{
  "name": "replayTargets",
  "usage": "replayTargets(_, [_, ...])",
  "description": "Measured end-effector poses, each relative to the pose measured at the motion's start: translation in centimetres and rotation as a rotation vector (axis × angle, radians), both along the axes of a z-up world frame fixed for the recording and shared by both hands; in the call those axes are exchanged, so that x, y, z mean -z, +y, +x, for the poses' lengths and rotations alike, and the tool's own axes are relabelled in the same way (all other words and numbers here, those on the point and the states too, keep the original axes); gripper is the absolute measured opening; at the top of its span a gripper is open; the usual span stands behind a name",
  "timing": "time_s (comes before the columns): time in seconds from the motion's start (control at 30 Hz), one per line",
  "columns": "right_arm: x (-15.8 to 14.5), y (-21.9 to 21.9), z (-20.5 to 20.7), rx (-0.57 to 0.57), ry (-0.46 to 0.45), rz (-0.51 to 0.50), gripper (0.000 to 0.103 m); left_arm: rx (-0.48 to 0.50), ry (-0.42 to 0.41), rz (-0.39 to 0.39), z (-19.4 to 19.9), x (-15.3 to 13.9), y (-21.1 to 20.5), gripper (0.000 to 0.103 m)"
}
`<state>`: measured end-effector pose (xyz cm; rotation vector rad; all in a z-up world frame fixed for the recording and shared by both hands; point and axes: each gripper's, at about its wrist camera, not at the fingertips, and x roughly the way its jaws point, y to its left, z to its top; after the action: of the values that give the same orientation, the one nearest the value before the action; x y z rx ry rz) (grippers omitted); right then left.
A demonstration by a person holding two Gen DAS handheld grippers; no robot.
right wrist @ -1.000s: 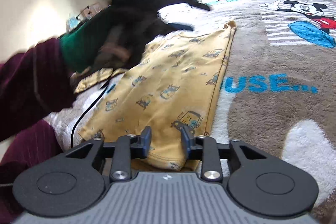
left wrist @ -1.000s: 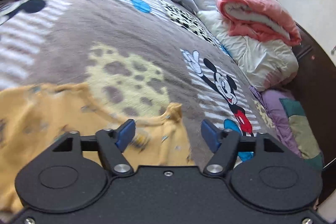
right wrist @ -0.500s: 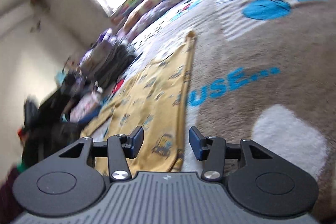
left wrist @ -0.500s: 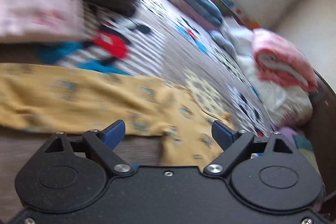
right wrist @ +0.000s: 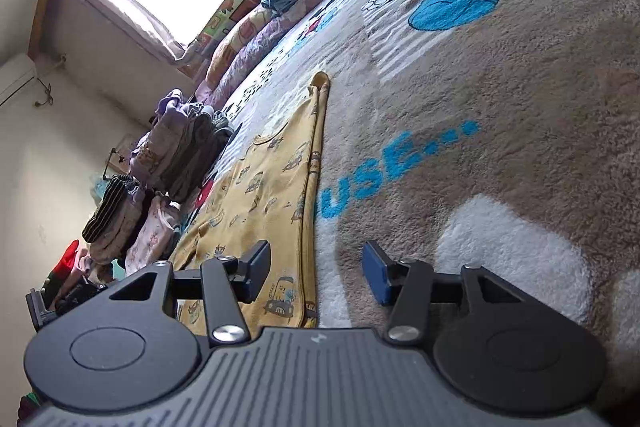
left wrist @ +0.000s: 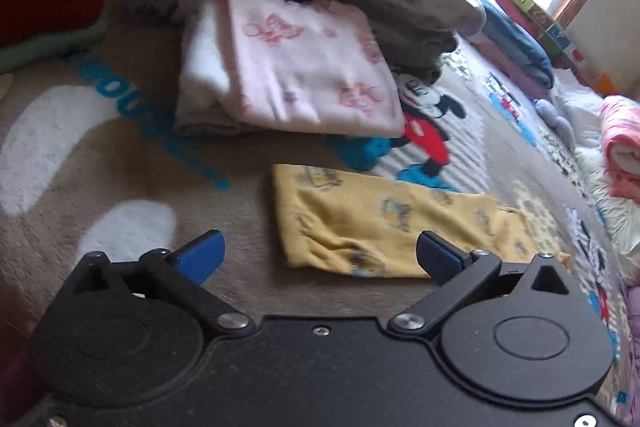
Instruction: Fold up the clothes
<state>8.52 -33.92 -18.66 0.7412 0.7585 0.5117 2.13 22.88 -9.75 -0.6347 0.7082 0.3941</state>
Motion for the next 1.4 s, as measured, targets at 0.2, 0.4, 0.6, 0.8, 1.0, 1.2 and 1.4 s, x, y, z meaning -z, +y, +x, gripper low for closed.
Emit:
replayTargets(0.2, [0.1, 0.0, 0.0, -0.004, 0.001, -0.009, 0.052, -0.079, -0.047, -0.169, -0.3, 2.3, 3.0, 0.094])
replayTargets(0.4, [0.2, 0.1, 0.0, -0.007, -0.002, -0.021, 0.052, -0.108, -0.101, -0.258, -0.1, 3.1, 5.4, 0.070])
replayTargets(0.6, [0.3, 0.1, 0.0, -0.011, -0.005, -0.028, 0.052, -0.092, -0.134, -0.297, 0.3, 3.7, 6.3, 0.053])
replayTargets(0.8, [0.4, 0.1, 0.0, -0.013, -0.006, -0.032, 0.052, -0.057, -0.164, -0.345, 1.3, 4.5, 7.3, 0.029])
replayTargets(1.0, [0.5, 0.1, 0.1, -0.014, -0.007, -0.032, 0.052, -0.021, -0.164, -0.321, 2.0, 4.8, 7.1, 0.011])
replayTargets(1.2, [0.5, 0.0, 0.0, -0.014, -0.008, -0.029, 0.052, 0.087, -0.225, -0.214, 1.7, 2.1, 4.4, 0.007])
replayTargets(1.4, [0.5, 0.0, 0.0, -0.014, -0.008, -0.027, 0.052, 0.215, -0.269, -0.129, 2.3, -1.1, -0.2, 0.007])
